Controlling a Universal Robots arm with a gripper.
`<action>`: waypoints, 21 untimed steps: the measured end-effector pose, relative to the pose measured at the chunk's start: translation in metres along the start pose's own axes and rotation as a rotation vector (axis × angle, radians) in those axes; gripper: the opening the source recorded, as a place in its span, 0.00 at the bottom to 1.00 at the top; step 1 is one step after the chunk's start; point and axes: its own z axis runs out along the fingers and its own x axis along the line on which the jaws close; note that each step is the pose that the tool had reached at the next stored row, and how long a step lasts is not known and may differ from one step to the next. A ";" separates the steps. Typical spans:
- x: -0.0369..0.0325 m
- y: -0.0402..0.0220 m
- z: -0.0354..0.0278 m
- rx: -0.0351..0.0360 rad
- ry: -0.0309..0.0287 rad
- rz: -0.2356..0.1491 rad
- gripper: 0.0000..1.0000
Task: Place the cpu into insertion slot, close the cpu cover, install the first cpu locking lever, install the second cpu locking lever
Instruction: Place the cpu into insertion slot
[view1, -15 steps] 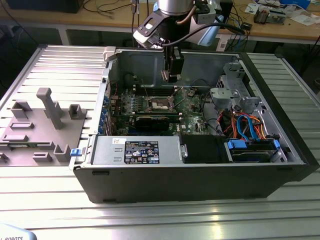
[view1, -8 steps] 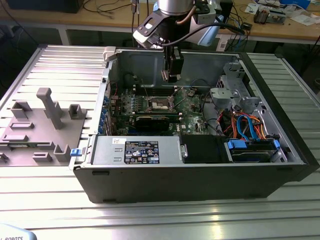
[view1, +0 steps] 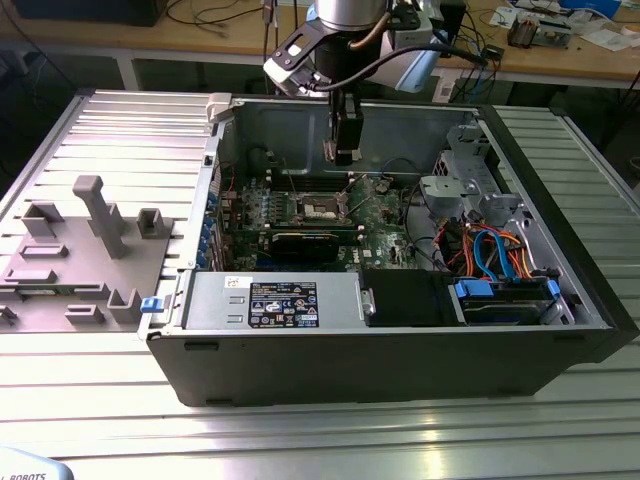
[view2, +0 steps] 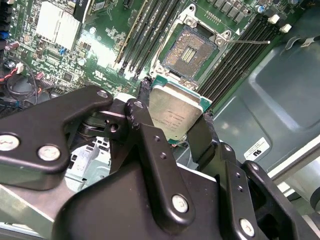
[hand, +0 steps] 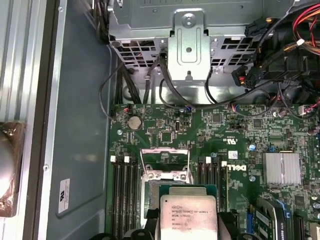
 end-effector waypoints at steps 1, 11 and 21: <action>0.0000 0.0000 0.0000 0.0001 0.0001 0.000 0.54; -0.0018 -0.0002 0.0011 0.0001 -0.0002 0.000 0.54; -0.0021 -0.0003 0.0035 0.0000 0.0000 0.000 0.54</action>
